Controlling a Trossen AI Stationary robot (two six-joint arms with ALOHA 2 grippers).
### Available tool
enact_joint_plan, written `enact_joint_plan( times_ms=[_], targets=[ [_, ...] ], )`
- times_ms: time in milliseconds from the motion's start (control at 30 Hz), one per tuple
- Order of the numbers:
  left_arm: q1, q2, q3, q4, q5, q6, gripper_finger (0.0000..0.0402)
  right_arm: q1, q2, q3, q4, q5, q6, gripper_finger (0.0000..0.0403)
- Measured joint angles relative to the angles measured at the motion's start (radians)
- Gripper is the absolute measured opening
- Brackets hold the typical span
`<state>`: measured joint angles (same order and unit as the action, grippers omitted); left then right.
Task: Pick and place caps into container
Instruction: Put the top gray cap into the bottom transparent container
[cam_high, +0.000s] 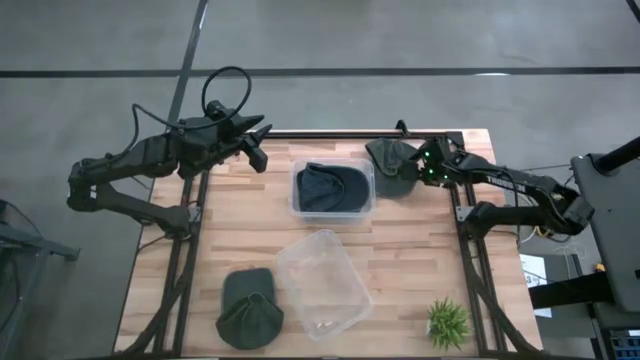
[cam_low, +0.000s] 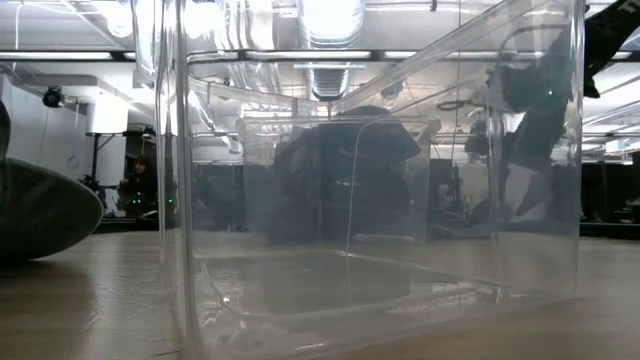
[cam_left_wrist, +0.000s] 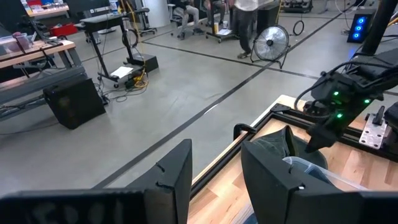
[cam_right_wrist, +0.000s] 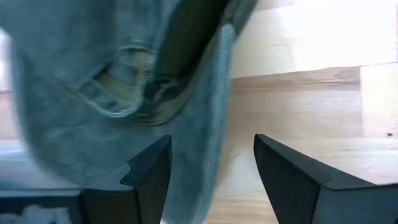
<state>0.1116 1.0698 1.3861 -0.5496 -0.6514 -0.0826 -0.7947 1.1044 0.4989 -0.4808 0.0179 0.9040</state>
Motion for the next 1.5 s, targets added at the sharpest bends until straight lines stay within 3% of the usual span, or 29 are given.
enact_joint_plan(
  times_ms=[433,733,1133,1500],
  targets=[
    [0.0,0.0,0.0,0.0,0.0,-0.002,0.0131,-0.007,0.179,0.075,0.012,-0.043,-0.108,0.0167],
    [0.0,0.0,0.0,0.0,0.0,-0.003,0.0131,-0.007,0.164,0.141,0.018,-0.055,-0.178,0.0022],
    [0.0,0.0,0.0,0.0,0.0,-0.003,0.0131,-0.012,0.021,0.36,-0.192,0.164,-0.32,0.0011],
    [0.0,0.0,0.0,0.0,0.0,0.0,0.0131,-0.011,-0.087,0.663,-0.221,0.214,-0.409,0.0011]
  ],
)
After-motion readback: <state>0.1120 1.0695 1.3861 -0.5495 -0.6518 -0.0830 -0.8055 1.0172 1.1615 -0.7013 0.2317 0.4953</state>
